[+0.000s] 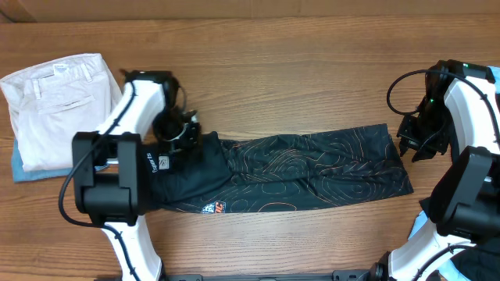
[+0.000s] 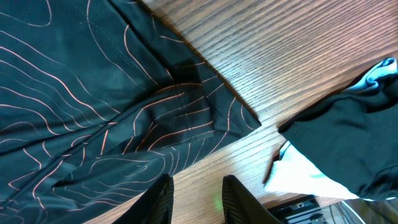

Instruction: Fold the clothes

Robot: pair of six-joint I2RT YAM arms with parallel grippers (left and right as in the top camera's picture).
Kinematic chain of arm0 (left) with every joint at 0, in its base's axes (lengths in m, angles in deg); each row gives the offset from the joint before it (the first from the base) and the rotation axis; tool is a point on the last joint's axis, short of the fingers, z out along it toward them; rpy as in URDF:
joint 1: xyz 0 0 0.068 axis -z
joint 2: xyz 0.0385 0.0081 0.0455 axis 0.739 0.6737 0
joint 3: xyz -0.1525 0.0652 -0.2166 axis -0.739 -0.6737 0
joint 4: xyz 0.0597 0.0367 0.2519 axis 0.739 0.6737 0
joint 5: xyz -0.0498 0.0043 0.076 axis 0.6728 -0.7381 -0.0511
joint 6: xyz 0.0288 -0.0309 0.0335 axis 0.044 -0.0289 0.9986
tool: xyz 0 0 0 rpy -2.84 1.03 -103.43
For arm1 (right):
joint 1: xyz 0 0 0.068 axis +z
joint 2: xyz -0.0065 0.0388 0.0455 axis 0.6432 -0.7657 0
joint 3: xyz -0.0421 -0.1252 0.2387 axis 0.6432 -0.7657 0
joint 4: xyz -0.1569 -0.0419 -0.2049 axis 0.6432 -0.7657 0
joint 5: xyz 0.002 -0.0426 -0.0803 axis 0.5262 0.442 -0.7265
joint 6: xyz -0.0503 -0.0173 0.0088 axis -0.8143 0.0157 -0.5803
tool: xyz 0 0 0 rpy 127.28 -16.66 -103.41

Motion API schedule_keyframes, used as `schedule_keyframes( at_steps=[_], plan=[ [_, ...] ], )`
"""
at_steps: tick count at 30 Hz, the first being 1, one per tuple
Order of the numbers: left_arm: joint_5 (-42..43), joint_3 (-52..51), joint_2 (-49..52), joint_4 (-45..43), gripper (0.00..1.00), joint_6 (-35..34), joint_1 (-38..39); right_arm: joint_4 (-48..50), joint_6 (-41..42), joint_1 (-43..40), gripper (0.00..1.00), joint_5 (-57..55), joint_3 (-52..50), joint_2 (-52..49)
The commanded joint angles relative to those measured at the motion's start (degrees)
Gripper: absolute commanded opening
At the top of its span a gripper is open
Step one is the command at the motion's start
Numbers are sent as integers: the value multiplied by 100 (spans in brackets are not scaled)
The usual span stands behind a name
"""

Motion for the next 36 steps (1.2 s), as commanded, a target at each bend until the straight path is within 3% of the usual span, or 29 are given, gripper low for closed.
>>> schedule_keyframes(
  at_steps=[1,11,23,30,34,36],
  plan=[
    [601,-24,-114,-225,33,-7,297,37,22,11,30,44,-35,76],
    [420,-24,-114,-970,33,-1130,638,59,22,11,30,44,-33,76],
    [-181,-26,-109,-1008,32,-1528,802,57,22,11,30,44,-35,74],
    [-424,-26,-109,-994,19,-1534,1034,55,22,11,30,44,-35,76],
    [-470,-26,-109,-940,5,-1569,1078,55,22,11,30,44,-33,76],
    [-470,-24,-109,-922,4,-1569,1080,55,22,11,30,44,-35,76]
  ],
)
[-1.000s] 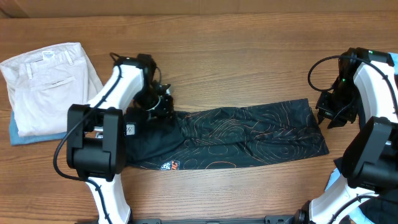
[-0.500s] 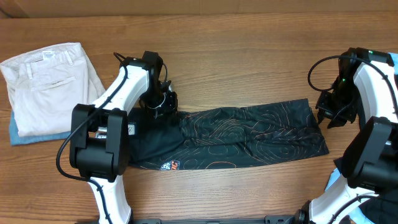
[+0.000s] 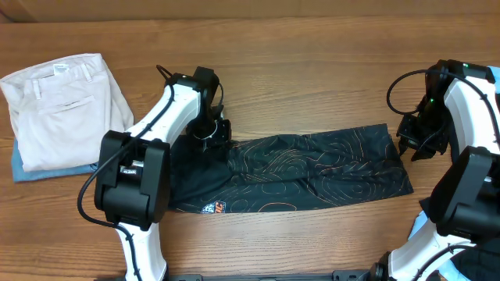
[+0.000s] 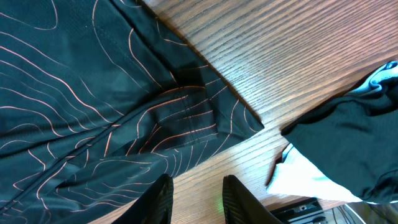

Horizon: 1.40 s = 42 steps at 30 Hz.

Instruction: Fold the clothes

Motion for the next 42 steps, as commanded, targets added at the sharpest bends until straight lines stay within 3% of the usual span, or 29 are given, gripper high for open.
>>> schedule_keyframes(
  at_steps=[1,11,17,27,42],
  plan=[
    [-118,-24,-109,42,4,-59,37,4,22,11,30,2,-33,76],
    [-116,-17,-470,308,4,59,142,9,22,11,30,2,-31,76],
    [-146,-17,-1032,380,4,203,656,11,22,11,30,0,-33,76],
    [-166,-223,-1034,584,4,175,1537,7,22,11,30,0,-33,76],
    [-160,-315,-1034,1405,5,210,1652,7,22,11,30,2,-33,74]
  ],
)
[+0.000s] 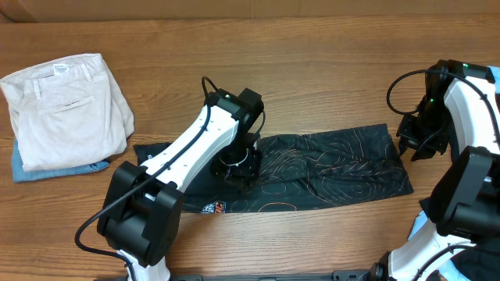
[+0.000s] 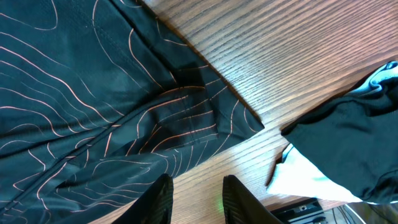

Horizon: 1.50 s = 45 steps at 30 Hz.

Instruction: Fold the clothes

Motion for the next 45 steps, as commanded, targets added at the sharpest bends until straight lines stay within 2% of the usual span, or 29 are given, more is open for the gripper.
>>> schedule_keyframes(
  at_steps=[1,6,12,15,21,30,36,41,45],
  plan=[
    [-33,-48,-42,177,5,177,66,4,17,11,30,-2,-31,76],
    [-31,-48,-42,289,6,413,278,4,17,11,30,0,-31,76],
    [-35,-50,-42,243,13,413,459,4,17,11,30,0,-28,76],
    [-37,-50,-42,116,21,409,496,4,17,11,30,0,-31,74],
    [-306,-50,-42,-256,21,352,452,4,17,11,30,0,-28,76],
    [-1250,-48,-39,-1357,26,-326,-116,2,17,11,30,0,-31,76],
    [-1390,-48,-37,-1803,33,-323,-605,4,17,11,30,0,-31,76],
    [-1451,-50,46,-2116,35,-319,-909,4,17,11,30,0,-28,74],
    [-1606,-50,310,-2365,42,-256,-979,4,17,11,30,0,-31,76]
  ],
)
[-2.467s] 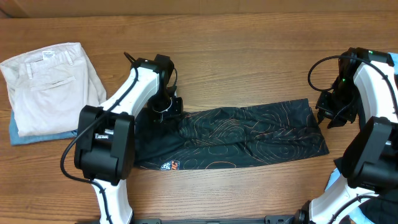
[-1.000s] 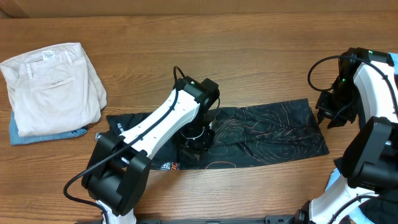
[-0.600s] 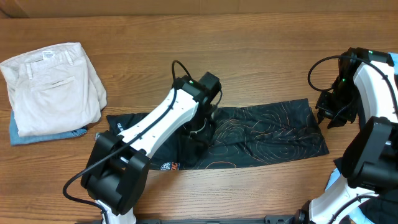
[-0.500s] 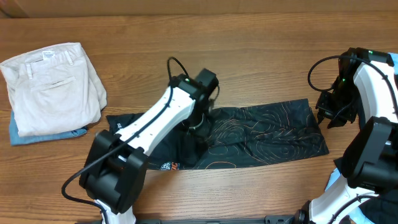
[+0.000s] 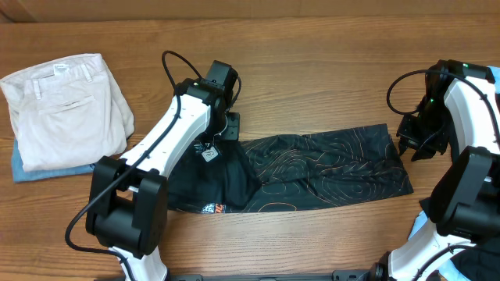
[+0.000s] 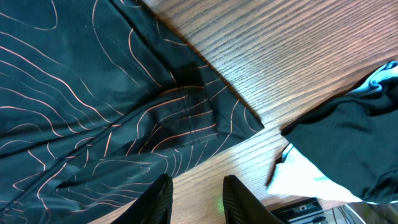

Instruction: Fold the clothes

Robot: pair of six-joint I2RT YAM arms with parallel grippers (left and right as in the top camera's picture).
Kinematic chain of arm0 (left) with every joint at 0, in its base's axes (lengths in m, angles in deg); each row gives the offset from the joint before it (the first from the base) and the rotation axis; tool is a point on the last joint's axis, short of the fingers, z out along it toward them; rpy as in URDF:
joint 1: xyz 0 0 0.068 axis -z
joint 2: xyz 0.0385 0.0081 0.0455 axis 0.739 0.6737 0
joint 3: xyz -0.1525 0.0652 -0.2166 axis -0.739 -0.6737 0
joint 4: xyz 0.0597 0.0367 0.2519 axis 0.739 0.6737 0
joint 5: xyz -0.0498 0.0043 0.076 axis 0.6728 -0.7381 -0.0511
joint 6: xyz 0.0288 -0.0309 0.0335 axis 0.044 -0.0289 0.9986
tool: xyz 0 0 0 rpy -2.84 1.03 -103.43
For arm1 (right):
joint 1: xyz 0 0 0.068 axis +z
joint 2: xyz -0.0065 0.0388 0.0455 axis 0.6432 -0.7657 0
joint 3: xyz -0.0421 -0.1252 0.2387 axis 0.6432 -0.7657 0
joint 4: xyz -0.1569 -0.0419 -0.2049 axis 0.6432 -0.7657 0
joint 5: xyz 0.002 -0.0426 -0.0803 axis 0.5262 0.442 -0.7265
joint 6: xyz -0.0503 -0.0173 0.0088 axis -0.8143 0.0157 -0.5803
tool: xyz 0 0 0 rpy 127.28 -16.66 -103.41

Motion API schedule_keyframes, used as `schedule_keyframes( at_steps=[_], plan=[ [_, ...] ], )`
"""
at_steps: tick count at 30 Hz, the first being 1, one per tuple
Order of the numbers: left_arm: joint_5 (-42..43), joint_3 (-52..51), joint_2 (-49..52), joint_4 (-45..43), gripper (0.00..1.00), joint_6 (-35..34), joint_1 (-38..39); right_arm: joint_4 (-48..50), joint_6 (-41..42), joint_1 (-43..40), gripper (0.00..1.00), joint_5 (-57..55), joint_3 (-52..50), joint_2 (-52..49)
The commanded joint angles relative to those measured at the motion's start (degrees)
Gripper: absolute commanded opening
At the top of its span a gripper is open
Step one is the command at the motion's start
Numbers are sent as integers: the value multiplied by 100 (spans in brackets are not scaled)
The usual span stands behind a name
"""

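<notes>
A black garment with thin orange contour lines (image 5: 328, 168) lies stretched across the table; its left part is plain black and bunched into a fold (image 5: 234, 181). My left gripper (image 5: 222, 134) hangs over the garment's upper left edge, and a small white tag (image 5: 209, 154) shows on the cloth just below it. Its fingers are hidden from above. My right gripper (image 6: 198, 200) stands open over bare wood beside the garment's right corner (image 6: 249, 121), holding nothing. It also shows at the right in the overhead view (image 5: 418, 144).
Folded white trousers (image 5: 66, 105) rest on a blue cloth (image 5: 31, 173) at the far left. Black and pale blue clothing (image 6: 339, 140) lies near the table edge, to the right of my right gripper. The left arm (image 5: 168, 148) crosses the garment's left end.
My left gripper has moved from the middle of the garment back up-left to its upper edge. A dark fold now bulges there and a white tag shows. The right arm has not moved.
My left gripper was first at the garment's upper left end. It was then a little further right along the upper edge, then down in the garment's middle. Now it is back near the upper edge, with the cloth bunched. The right gripper stayed open throughout.
</notes>
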Motion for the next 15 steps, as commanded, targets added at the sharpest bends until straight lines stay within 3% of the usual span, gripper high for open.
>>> schedule_keyframes(
  at_steps=[1,9,12,15],
  plan=[
    [-299,-37,345,-188,44,-31,-26,7,20,11,30,2,-28,74],
    [2,-37,920,-376,43,212,-24,4,20,11,30,2,-31,76],
    [216,-35,920,-376,30,306,-24,7,20,11,30,2,-31,74],
    [310,-26,918,-356,23,315,-24,4,20,11,30,2,-28,76]
  ],
)
